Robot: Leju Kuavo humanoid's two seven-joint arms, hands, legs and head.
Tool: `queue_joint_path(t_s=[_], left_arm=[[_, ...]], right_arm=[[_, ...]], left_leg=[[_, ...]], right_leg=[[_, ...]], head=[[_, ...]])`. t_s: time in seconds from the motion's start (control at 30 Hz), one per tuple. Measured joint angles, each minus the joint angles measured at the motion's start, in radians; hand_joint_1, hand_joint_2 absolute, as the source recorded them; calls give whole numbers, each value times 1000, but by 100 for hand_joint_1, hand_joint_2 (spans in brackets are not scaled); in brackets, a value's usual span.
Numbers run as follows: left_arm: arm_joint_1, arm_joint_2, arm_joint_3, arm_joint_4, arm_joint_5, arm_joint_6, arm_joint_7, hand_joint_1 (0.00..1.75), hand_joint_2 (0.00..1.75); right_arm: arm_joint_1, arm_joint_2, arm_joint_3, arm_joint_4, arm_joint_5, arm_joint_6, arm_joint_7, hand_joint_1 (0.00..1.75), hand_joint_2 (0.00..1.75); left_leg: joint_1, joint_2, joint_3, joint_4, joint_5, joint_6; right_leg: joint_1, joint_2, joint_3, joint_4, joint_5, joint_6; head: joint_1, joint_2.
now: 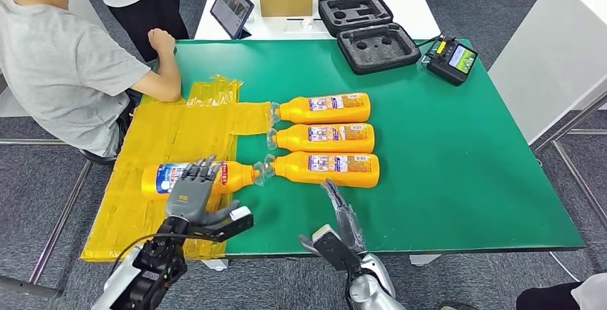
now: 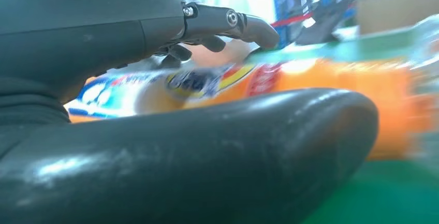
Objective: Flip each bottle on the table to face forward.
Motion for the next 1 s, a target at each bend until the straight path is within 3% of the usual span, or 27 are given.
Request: queue_joint_path(t_s=[0.23,0.37,0.63,1.0], left_arm=[[72,6,-26,-153,-2,23,-4,0,0],[101,12,-36,-222,15,86,-30,0,175],[116,15,-51,-316,80,189,-90,0,175],[110,7,-64,-323,469,179,-311,0,175]], right_arm=[[5,0,0,0,0,0,0,0,175],[7,0,1,-1,-2,-3,0,0,175],[12,-1,5,-9,-19,-26,0,0,175],[69,-11,49,-189,40,-92,-1,0,175]], left_leg=[[0,0,-2,0,0,0],[0,0,-2,0,0,0],[0,0,-2,0,0,0],[0,1,-2,0,0,0]], right_leg=[[1,0,-3,0,0,0],[1,0,-3,0,0,0],[1,0,-3,0,0,0],[1,0,-3,0,0,0]], head=[[0,0],[0,0],[0,0],[0,0]])
